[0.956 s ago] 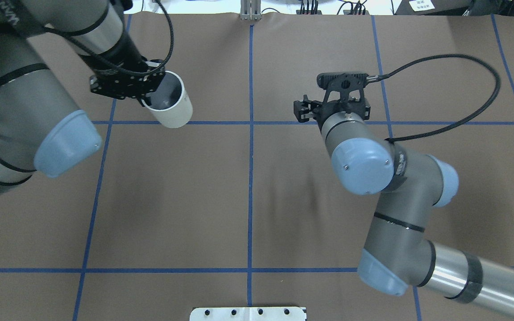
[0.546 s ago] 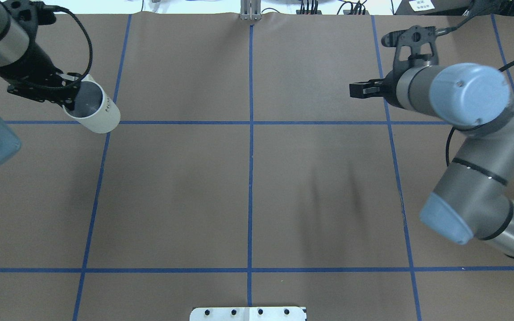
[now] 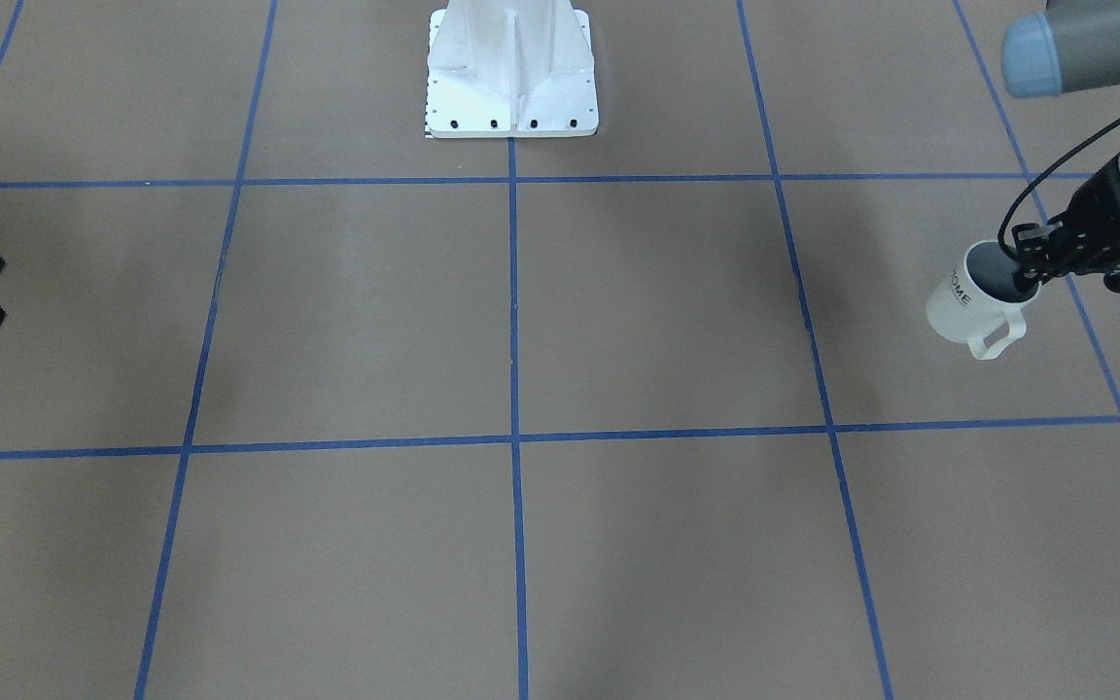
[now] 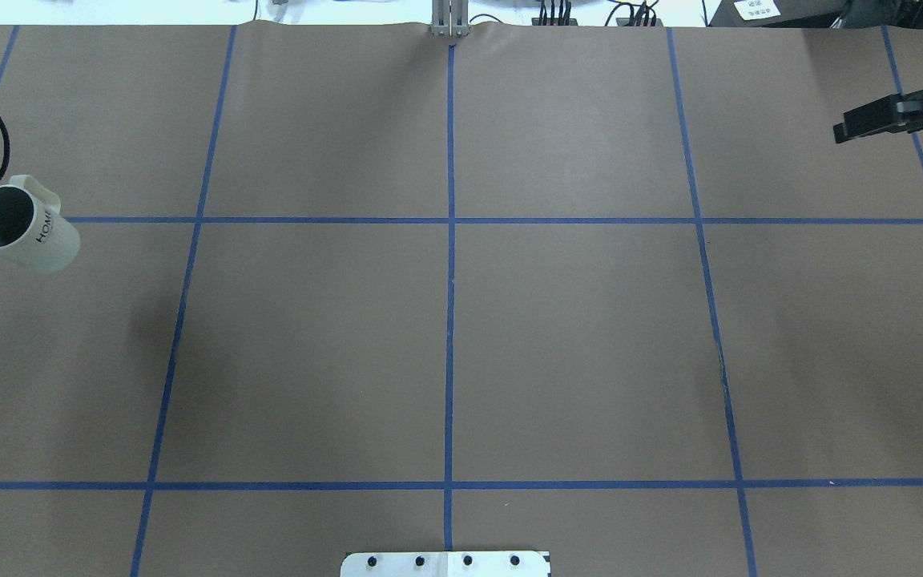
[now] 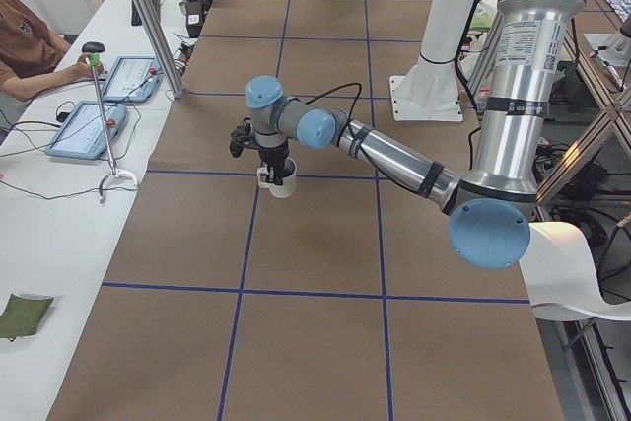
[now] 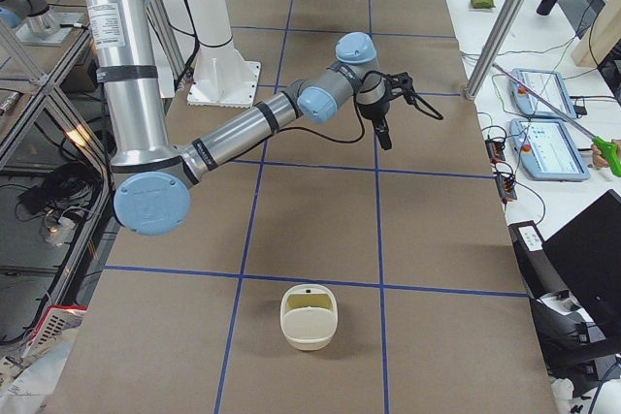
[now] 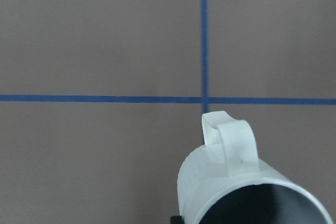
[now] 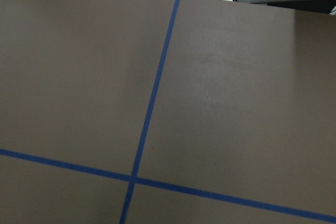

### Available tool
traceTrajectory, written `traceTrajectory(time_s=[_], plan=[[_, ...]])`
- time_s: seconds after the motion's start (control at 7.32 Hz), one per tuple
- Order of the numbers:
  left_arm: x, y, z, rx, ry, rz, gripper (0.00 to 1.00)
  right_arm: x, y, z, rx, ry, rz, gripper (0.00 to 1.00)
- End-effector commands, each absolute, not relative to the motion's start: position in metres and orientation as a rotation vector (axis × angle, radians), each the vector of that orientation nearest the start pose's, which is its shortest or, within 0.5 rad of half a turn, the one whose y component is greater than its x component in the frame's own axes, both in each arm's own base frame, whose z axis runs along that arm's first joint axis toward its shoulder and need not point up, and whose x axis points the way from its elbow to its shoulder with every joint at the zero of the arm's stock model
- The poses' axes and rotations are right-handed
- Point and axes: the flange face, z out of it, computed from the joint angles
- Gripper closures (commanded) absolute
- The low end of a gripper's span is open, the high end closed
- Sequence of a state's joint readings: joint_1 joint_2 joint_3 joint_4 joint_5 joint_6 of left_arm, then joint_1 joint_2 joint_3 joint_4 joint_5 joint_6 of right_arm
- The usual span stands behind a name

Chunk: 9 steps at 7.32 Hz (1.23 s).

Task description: Left arm hands cup to right arm to dump lemon

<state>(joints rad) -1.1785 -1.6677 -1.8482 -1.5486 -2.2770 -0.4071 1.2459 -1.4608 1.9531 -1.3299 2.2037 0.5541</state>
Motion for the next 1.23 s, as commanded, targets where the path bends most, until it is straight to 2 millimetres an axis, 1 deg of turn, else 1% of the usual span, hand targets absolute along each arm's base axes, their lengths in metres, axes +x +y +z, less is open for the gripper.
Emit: traceTrajectory(time_s=[0.0, 0.14, 0.27, 0.68, 0.96, 1.09], plan=[[0.127, -0.491, 0.55, 0.032, 0.779, 0.14, 1.0, -0.044, -0.511, 0.427, 0.316, -0.931, -0.017, 0.0], [0.123, -0.478, 0.572, 0.054, 0.788, 0.146, 1.0, -0.047, -0.513, 0.428, 0.312, -0.932, -0.022, 0.0], [0.123, -0.479, 0.575, 0.063, 0.794, 0.13, 1.0, -0.048, -0.514, 0.428, 0.312, -0.932, -0.022, 0.0], [0.127, -0.478, 0.575, -0.018, 0.813, -0.026, 1.0, -0.049, -0.512, 0.431, 0.302, -0.931, -0.019, 0.0], [0.133, -0.476, 0.569, -0.056, 0.851, -0.061, 1.0, -0.051, -0.511, 0.429, 0.299, -0.936, -0.017, 0.0], [0.133, -0.475, 0.565, -0.042, 0.862, -0.054, 1.0, -0.051, -0.511, 0.428, 0.302, -0.937, -0.018, 0.0]])
